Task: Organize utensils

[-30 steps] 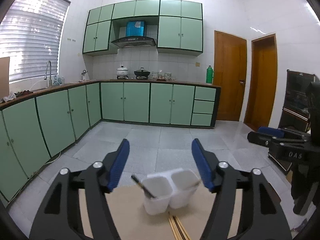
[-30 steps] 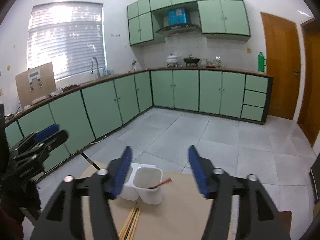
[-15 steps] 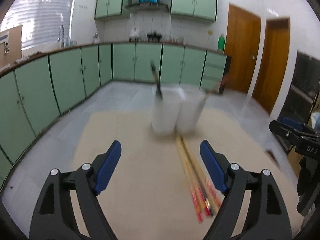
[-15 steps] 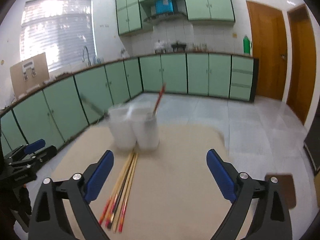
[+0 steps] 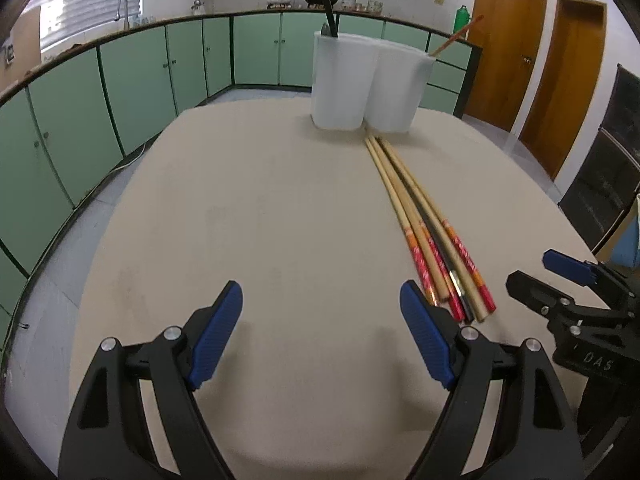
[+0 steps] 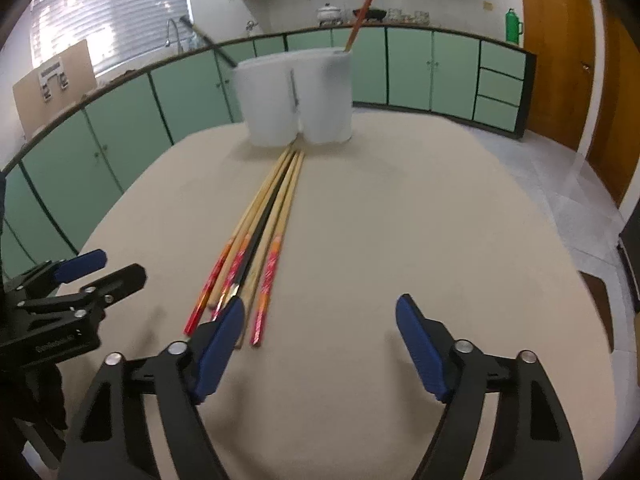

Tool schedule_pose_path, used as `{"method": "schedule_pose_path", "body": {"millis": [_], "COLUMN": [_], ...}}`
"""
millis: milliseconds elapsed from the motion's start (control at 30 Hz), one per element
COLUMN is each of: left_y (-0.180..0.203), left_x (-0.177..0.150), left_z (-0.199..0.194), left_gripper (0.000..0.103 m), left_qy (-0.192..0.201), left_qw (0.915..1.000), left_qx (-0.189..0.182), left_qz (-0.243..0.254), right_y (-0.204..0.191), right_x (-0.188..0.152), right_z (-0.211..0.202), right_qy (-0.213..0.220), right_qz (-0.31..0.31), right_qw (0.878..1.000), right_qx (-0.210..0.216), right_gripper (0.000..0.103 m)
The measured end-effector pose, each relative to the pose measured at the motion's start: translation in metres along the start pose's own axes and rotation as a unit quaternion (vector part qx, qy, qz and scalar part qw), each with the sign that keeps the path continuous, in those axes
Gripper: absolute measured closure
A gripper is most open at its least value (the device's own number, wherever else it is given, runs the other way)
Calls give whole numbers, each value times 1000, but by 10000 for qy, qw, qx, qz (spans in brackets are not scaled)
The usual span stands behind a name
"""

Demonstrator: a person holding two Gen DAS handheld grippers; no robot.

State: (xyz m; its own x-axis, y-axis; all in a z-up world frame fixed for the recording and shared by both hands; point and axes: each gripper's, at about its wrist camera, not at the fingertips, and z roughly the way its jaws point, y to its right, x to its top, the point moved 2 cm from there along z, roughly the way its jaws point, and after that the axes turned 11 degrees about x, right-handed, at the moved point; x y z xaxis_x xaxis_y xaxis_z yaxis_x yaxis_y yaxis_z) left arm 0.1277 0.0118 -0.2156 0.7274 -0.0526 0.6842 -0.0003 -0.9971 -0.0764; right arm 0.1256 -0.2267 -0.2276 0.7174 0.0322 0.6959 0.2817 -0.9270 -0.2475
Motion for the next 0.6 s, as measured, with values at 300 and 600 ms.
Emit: {"method": "schedule_pose_path", "body": {"millis": [300,600], "left_y": [9,16], "left_x": [-2,0], "left_z": [2,4], "left_gripper": [24,24], "left_qy": [-91,-151], "left_qw": [9999,9998], "left_qx": [55,-11], "left_qz": [114,102], "right_y": [-12,-28], "right_x": [-1,-3], "right_z": [14,20], "right_qy": [-371,-504], "right_qz": [-149,-524], "right_qw": [9991,9973], "right_qx": [132,123], "right_gripper": [60,89]}}
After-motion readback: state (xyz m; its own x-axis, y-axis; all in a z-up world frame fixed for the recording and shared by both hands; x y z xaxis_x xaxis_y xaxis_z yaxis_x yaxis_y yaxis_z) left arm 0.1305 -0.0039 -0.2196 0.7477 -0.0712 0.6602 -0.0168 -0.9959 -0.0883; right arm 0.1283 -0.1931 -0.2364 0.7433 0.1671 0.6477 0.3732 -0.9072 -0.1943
